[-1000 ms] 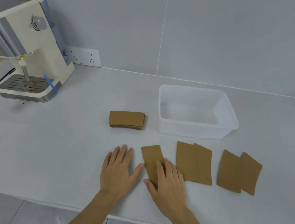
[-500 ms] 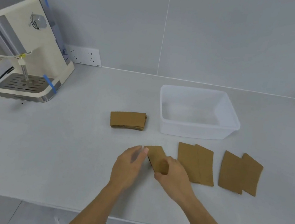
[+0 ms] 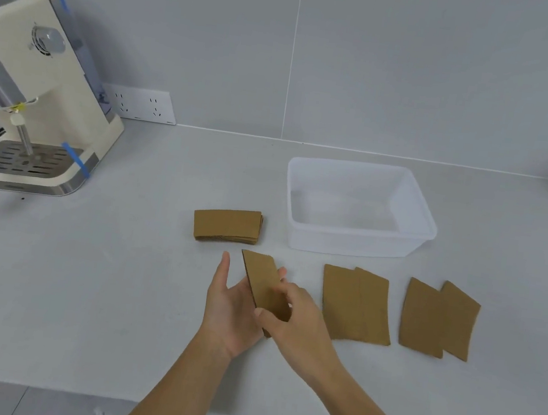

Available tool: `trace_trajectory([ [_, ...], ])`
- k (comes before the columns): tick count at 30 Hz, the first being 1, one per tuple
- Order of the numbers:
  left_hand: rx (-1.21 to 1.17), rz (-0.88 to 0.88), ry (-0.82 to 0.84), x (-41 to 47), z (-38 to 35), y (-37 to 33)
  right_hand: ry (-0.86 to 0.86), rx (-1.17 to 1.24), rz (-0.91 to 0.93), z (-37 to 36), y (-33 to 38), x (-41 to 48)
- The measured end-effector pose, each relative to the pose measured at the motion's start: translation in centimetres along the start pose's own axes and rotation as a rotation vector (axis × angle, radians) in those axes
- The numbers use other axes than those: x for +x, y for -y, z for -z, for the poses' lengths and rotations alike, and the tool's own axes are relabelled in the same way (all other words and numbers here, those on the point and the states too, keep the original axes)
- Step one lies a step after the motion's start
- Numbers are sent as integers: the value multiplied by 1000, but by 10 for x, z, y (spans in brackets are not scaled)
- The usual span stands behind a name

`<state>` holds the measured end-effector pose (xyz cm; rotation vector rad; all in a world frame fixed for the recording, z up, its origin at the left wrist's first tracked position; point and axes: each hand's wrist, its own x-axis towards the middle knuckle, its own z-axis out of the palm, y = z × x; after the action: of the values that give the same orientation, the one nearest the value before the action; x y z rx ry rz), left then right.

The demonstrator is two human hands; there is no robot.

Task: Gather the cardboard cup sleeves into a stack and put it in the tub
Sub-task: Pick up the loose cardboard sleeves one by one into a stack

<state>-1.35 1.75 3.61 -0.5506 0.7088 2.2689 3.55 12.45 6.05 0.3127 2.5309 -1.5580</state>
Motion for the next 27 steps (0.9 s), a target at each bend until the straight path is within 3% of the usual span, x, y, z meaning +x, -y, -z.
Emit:
trace_trajectory([
  [15, 1, 14, 56, 16, -14, 15, 16, -160, 99, 10, -10, -5],
  [19, -64, 21, 32, 23, -14, 20, -159, -133, 33, 31, -14, -2],
  [23, -115, -1, 1, 29, -11, 22, -346, -445, -38, 49, -31, 6],
  [27, -149, -11, -23, 31, -8, 24, -366, -632, -93, 49, -53, 13],
])
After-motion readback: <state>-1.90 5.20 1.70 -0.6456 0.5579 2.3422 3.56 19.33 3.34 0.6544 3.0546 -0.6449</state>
